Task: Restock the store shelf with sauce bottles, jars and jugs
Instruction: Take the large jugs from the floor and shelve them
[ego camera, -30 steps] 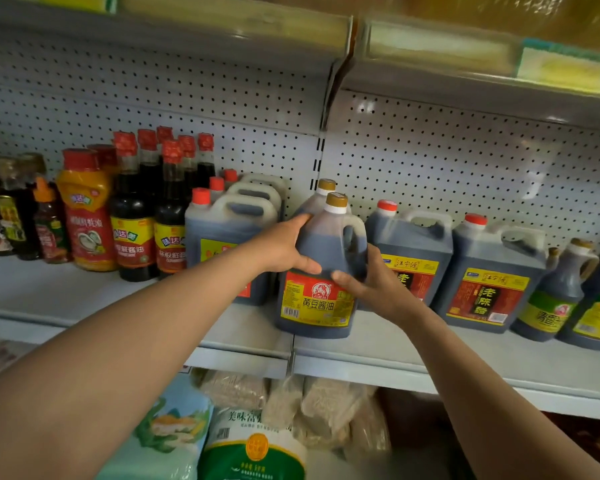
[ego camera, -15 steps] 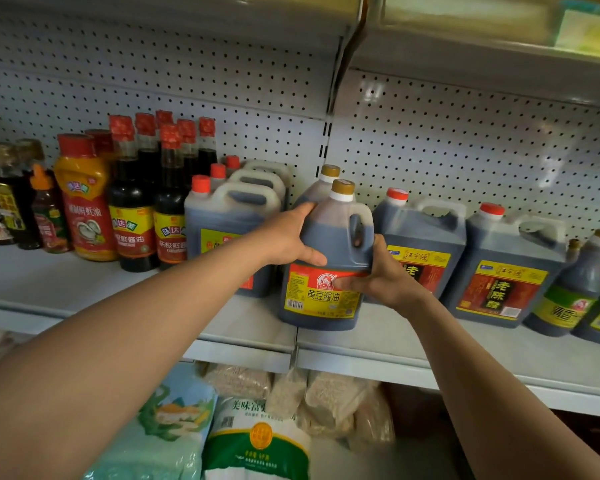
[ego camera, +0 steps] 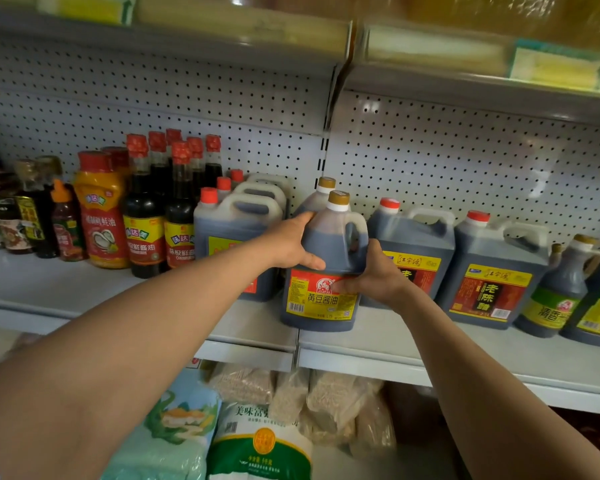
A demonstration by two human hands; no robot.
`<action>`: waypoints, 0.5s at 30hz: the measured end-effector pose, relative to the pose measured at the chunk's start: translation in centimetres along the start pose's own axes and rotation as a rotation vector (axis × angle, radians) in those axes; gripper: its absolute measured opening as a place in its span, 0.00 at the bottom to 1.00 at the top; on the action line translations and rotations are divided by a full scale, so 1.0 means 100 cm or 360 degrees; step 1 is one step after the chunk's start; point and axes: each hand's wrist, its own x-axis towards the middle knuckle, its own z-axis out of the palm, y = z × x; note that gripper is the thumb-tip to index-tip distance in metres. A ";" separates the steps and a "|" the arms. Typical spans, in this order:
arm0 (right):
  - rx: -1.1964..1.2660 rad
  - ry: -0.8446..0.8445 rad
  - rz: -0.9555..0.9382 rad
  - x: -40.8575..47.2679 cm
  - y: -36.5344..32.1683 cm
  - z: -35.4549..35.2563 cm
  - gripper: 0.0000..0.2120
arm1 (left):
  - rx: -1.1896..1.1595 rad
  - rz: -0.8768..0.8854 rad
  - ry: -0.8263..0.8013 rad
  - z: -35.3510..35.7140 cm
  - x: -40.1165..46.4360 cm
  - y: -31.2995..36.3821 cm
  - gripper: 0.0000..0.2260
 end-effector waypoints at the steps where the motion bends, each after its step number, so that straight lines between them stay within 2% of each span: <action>1: 0.0055 -0.0031 0.0018 0.001 0.000 0.001 0.39 | -0.0005 -0.0009 -0.0004 -0.001 -0.001 0.000 0.47; 8: 0.0105 -0.0051 0.0051 0.010 0.001 0.004 0.44 | -0.0007 -0.0071 -0.0012 -0.003 -0.002 -0.005 0.48; 15: 0.0005 -0.0054 0.0056 0.005 -0.003 0.003 0.42 | 0.0021 -0.0114 0.0000 -0.002 0.000 -0.002 0.48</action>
